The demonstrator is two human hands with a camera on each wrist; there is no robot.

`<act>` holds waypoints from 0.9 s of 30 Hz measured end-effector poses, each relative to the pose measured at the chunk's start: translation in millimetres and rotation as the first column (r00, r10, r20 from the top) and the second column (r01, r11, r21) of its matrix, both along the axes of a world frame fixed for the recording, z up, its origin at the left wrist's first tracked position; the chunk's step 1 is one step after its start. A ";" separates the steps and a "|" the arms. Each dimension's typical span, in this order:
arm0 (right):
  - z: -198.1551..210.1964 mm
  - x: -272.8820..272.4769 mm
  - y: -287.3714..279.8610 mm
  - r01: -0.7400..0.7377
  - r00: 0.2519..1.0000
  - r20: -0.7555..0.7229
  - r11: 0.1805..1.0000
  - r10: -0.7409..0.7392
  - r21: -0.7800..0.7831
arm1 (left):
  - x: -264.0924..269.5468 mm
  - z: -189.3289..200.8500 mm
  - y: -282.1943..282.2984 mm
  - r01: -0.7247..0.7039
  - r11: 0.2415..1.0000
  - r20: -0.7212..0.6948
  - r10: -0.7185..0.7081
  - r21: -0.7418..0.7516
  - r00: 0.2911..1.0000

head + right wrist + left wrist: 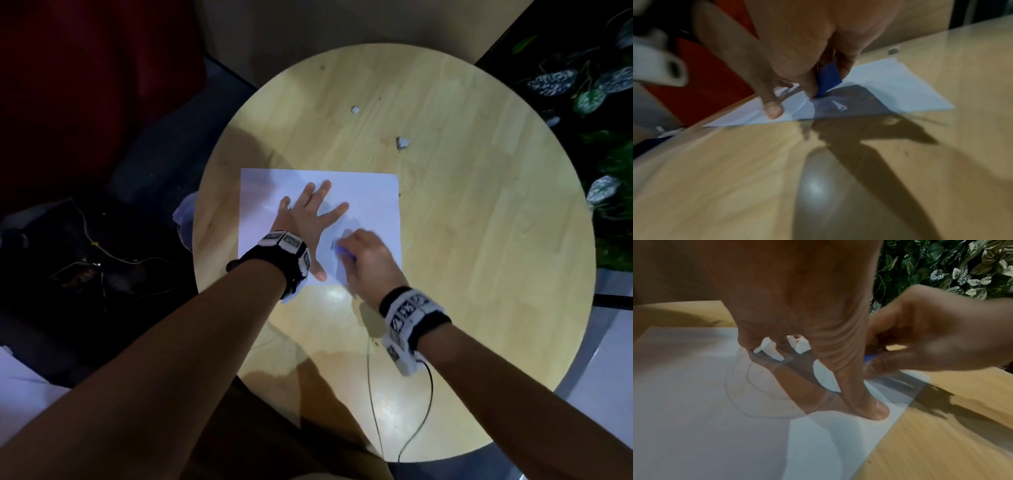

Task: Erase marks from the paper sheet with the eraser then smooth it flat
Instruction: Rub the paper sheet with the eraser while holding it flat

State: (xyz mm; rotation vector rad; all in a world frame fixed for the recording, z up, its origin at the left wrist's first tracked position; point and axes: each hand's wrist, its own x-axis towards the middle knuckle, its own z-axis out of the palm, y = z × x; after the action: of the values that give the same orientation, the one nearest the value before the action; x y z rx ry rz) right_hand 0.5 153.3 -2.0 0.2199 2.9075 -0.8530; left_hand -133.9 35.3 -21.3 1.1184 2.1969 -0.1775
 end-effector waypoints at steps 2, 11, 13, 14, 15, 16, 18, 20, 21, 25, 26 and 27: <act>9.4 4.6 1.3 -0.124 0.992 0.029 0.992 0.124 -0.021 | 0.8 0.7 0.1 0.000 1.000 -0.019 0.000 0.003 1.000; -2.8 8.2 -3.6 0.013 1.000 0.017 1.000 -0.012 -0.008 | -0.5 -1.4 -0.3 -0.001 1.000 -0.015 0.001 -0.005 1.000; 5.8 3.3 3.5 -0.108 0.993 0.043 0.994 0.109 -0.019 | -0.5 0.4 0.3 0.002 1.000 -0.018 -0.002 -0.002 1.000; 4.8 -8.2 14.2 -0.077 0.996 0.047 0.997 0.076 0.015 | -0.4 1.7 1.1 0.007 1.000 -0.017 -0.007 -0.012 1.000; 0.5 -20.5 25.7 0.017 0.999 0.026 0.998 -0.019 0.053 | -0.6 3.0 2.0 0.010 1.000 -0.013 -0.010 -0.024 1.000; -4.5 -31.0 36.3 0.131 0.991 -0.005 0.988 -0.131 0.076 | -0.8 3.2 2.7 0.011 0.999 -0.005 -0.011 -0.034 1.000; -12.8 -33.1 38.5 0.259 0.966 -0.030 0.964 -0.258 0.063 | -0.7 3.7 2.8 0.004 0.999 0.014 -0.004 -0.039 1.000; -10.3 -15.9 14.1 0.153 0.988 -0.011 0.988 -0.153 0.032 | -0.2 1.7 1.4 0.000 1.000 0.001 0.000 -0.029 1.000; -4.1 -4.5 2.4 0.048 0.999 0.005 0.999 -0.048 -0.002 | -0.2 0.8 0.7 0.001 1.000 -0.013 -0.001 -0.019 1.000; 2.1 -26.1 24.4 -0.019 0.999 0.026 0.998 0.018 0.056 | -1.6 2.0 1.3 0.005 1.000 0.002 -0.005 -0.022 1.000; -2.4 -37.6 34.5 0.092 0.996 -0.004 0.992 -0.092 0.083 | -1.8 1.9 2.1 0.003 1.000 0.011 -0.002 -0.026 1.000; -6.0 -44.1 40.6 0.187 0.982 -0.026 0.978 -0.185 0.089 | -2.0 1.9 2.6 0.000 1.000 0.017 0.000 -0.028 1.000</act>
State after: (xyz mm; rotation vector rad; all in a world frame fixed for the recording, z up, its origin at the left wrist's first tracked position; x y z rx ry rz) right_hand -43.5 193.9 -8.0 0.5016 2.9811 -0.7504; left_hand -135.9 37.9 -19.4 1.1008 2.1726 -0.1979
